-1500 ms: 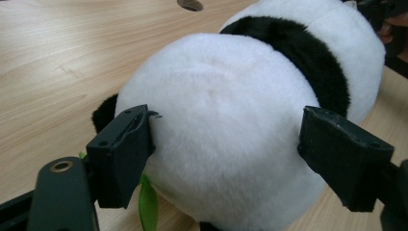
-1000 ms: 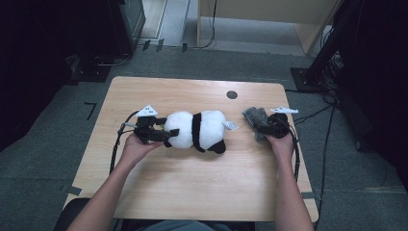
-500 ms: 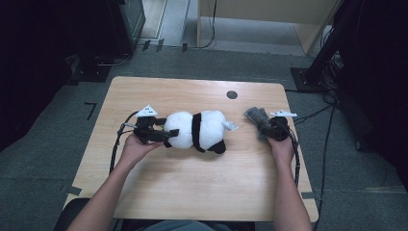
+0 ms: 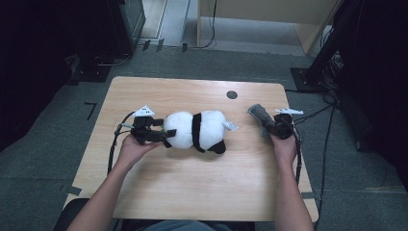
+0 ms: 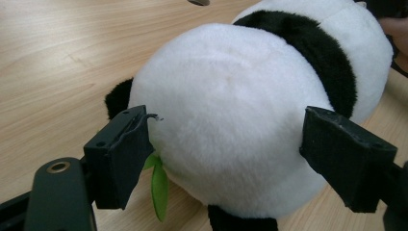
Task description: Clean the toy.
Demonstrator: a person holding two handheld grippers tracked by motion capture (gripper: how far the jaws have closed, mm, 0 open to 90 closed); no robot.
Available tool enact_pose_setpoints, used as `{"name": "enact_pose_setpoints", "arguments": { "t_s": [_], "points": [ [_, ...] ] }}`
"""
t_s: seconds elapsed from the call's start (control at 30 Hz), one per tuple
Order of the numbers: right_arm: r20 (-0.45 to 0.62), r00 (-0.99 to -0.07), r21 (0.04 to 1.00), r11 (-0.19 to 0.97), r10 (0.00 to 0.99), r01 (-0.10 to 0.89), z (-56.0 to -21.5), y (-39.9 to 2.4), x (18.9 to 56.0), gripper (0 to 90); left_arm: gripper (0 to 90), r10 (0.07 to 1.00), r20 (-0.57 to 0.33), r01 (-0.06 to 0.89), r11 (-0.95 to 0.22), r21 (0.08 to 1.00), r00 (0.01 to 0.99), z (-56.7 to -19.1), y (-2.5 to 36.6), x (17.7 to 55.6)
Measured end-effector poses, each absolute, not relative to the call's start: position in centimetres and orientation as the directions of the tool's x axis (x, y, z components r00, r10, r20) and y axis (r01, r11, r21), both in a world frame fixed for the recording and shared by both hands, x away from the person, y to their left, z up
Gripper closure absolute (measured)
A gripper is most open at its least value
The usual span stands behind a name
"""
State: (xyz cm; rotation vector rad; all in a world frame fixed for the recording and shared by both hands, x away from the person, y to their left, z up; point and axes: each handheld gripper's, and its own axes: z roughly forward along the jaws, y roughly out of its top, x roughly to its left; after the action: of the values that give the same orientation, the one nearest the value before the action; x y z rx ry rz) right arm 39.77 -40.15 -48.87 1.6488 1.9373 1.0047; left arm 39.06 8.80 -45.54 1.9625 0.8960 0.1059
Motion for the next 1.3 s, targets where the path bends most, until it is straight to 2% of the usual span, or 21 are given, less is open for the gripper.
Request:
{"name": "enact_pose_setpoints", "arguments": {
  "t_s": [0.1,0.23,0.3,0.43,0.47,0.5,0.77,0.87,1.0,1.3],
  "points": [
    [0.144,-0.241,0.749,0.054,0.960,0.661,-48.2,-39.6,39.6,74.7,12.6,0.613,-0.291,0.554,-0.295,0.779,0.735,-46.2,8.6,39.4],
    [0.144,-0.266,0.744,0.073,0.953,0.665,-48.1,-38.9,39.7,74.6,0.0,0.611,-0.325,0.589,-0.293,0.753,0.721,-47.0,8.8,40.1],
    [0.144,-0.276,0.740,0.082,0.950,0.667,-48.1,-38.7,39.8,74.6,0.0,0.595,-0.355,0.602,-0.286,0.746,0.722,-47.4,8.9,40.3],
    [0.150,-0.294,0.741,0.090,0.944,0.665,-48.0,-38.3,39.9,74.5,0.0,0.580,-0.350,0.588,-0.290,0.755,0.736,-47.5,8.8,40.3],
    [0.155,-0.298,0.740,0.089,0.942,0.666,-48.0,-38.2,39.9,74.5,3.5,0.562,-0.366,0.592,-0.291,0.752,0.742,-47.5,8.9,40.2],
    [0.156,-0.300,0.741,0.089,0.941,0.666,-47.9,-38.2,39.9,74.5,11.6,0.556,-0.372,0.593,-0.290,0.752,0.743,-47.4,8.9,40.2],
    [0.205,-0.301,0.738,0.054,0.931,0.673,-47.3,-37.9,39.8,73.7,33.7,0.565,-0.337,0.566,-0.296,0.769,0.753,-47.4,8.8,39.5],
    [0.230,-0.307,0.729,0.045,0.924,0.683,-47.1,-37.8,39.7,71.9,37.4,0.564,-0.335,0.563,-0.294,0.772,0.754,-47.4,8.8,39.4],
    [0.191,-0.318,0.726,0.085,0.929,0.683,-46.9,-37.2,39.5,70.8,39.9,0.570,-0.326,0.559,-0.296,0.775,0.754,-47.4,8.8,39.2],
    [0.186,-0.387,0.767,0.114,0.903,0.632,-44.6,-35.6,39.1,73.6,43.4,0.577,-0.326,0.563,-0.295,0.772,0.749,-47.2,8.8,38.8]
  ]
}}
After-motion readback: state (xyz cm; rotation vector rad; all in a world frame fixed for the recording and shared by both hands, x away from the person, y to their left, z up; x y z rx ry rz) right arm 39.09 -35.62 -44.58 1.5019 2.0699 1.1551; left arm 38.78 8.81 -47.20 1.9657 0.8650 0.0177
